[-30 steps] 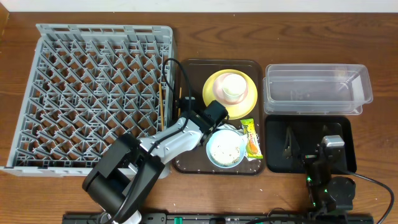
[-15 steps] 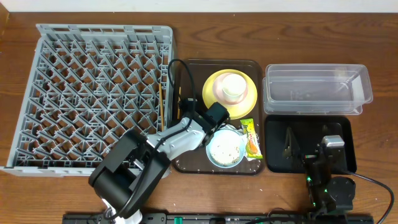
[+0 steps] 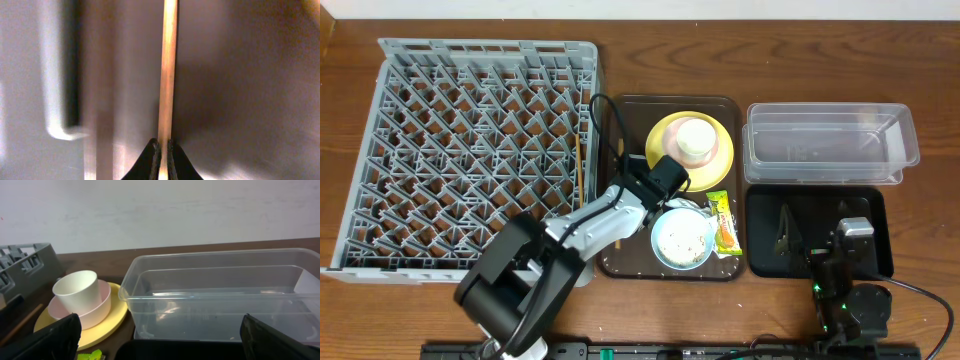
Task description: Sort waste into correct bins and load items into the dishwasher
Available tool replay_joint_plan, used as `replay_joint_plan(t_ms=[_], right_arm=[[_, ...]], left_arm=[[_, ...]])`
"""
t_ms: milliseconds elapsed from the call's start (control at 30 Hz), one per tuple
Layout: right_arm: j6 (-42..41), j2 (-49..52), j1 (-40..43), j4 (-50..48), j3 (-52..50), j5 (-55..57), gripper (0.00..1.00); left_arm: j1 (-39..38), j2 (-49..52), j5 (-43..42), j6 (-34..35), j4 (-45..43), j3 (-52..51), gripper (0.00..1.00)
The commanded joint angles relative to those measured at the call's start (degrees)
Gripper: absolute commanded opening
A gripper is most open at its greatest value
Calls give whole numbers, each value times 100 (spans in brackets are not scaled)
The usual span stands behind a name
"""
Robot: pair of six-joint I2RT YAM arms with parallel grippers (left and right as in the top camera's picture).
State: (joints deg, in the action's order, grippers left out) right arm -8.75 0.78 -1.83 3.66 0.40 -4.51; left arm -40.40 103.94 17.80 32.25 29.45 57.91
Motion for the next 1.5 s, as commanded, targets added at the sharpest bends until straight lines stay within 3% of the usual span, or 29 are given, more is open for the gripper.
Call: replay_joint_plan(t_ms=[0, 300, 900, 967, 1067, 1100, 1300, 1467], right_arm=[[-61, 4, 31, 24, -4, -24, 99], [-63, 4, 31, 24, -7, -24, 99], [-63, 4, 31, 24, -4, -24, 99], [-63, 4, 31, 24, -7, -24, 99], [-63, 4, 31, 24, -7, -24, 99], [-61, 4, 31, 24, -7, -24, 99], [-63, 4, 31, 24, -7, -24, 99], [-63, 4, 31, 22, -7, -24, 99]], left_arm=[[-15, -236, -986, -267, -15, 42, 8], [280, -660, -944, -264, -24, 42, 31], [348, -76, -774, -131, -286, -98, 31], [348, 26, -774, -131, -328, -122, 30], [348, 125, -772, -138, -326, -129, 10], [348, 129, -769, -140, -321, -129, 8], [348, -39, -769, -195, -273, 28, 8], [348, -737, -461, -420, 181, 413, 8]])
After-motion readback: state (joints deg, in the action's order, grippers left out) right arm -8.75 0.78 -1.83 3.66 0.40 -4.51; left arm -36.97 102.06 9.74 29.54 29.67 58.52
